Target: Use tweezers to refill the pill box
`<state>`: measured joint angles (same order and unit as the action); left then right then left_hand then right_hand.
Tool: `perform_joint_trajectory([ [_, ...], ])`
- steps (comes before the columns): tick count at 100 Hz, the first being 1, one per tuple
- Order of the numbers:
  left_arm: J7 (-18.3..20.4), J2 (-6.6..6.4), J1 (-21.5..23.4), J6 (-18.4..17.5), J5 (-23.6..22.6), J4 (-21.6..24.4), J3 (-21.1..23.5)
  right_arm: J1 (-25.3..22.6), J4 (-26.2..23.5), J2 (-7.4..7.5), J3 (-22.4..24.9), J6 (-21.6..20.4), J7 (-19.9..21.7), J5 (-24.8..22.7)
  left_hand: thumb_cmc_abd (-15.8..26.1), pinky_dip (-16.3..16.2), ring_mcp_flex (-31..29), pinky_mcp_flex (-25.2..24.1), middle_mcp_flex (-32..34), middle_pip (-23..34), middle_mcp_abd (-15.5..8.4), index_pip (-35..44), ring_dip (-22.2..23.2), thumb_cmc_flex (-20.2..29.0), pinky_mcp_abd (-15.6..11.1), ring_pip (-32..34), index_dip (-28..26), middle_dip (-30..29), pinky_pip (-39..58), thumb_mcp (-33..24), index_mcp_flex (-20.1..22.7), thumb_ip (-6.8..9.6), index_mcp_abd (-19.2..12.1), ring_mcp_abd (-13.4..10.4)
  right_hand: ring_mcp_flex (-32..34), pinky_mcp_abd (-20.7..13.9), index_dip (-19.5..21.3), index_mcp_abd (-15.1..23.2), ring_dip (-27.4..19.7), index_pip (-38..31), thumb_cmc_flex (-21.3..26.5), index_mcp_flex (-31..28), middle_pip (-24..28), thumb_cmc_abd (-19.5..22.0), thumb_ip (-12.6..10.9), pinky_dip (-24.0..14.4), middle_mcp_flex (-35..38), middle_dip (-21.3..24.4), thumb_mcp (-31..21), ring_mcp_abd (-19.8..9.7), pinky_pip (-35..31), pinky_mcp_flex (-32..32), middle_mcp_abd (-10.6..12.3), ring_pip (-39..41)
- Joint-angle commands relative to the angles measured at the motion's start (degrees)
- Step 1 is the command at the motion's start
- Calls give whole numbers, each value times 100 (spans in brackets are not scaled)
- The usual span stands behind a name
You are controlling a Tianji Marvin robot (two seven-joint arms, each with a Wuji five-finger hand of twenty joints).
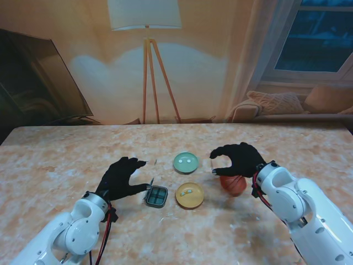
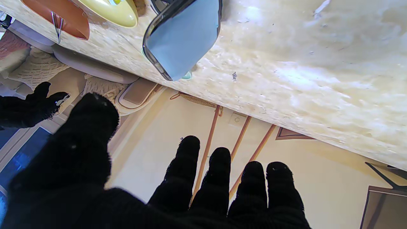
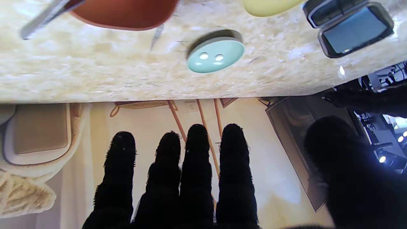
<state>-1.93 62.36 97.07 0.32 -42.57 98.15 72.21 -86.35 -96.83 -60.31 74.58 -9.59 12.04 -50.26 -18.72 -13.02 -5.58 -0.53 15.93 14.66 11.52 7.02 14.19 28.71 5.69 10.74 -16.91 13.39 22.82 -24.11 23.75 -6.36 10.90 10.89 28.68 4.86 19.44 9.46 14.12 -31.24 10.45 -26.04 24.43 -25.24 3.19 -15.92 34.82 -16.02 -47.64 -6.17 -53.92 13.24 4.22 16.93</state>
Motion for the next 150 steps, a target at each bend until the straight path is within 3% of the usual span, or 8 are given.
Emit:
perform_joint_trajectory([
  [1, -2, 37, -56, 13, -24, -67, -52, -51, 210, 86, 67, -69, 3, -113, 5, 118, 87, -43, 36, -87, -63, -150, -86, -148, -175, -144, 56, -68, -119, 111, 23, 117, 1, -142, -76, -131, 61, 180, -116, -76, -264, 111, -72, -244, 121, 131, -212, 132, -278, -167, 77, -75, 140, -101],
  [22, -134, 61, -192, 140, -28, -229, -215, 9, 664, 146, 221, -375, 15, -361, 72, 125, 113, -46, 38, -78, -63, -111, -81, -143, -174, -145, 39, -65, -147, 200, 67, 122, -27, -140, 129, -168, 100, 403, -111, -365, -285, 48, -20, -498, 200, 153, -69, 116, -734, -237, 52, 115, 270, -72],
  [63, -332, 99, -360, 324, -59, -424, -395, 382, 1427, 235, 94, -798, -143, -818, 185, 120, 111, -48, 57, -49, -87, -41, -75, -86, -193, -152, -11, -53, -156, 380, 102, 142, -86, -166, 482, -254, 125, 753, -77, -753, -178, -176, 21, -622, 240, 153, 251, 102, -1020, -375, -9, 427, 497, 7],
  [150, -556, 155, -492, 510, 25, -622, -597, 1027, 2423, 312, -518, -1110, -333, -899, 450, 11, 2, -18, 180, 26, -173, 65, -40, 199, -150, -56, -60, -7, 45, 887, 211, 195, -154, -225, 725, -331, -13, 1010, -58, -1063, 175, -185, -89, -820, 266, 173, 440, 142, -1419, -494, -46, 687, 656, 33],
])
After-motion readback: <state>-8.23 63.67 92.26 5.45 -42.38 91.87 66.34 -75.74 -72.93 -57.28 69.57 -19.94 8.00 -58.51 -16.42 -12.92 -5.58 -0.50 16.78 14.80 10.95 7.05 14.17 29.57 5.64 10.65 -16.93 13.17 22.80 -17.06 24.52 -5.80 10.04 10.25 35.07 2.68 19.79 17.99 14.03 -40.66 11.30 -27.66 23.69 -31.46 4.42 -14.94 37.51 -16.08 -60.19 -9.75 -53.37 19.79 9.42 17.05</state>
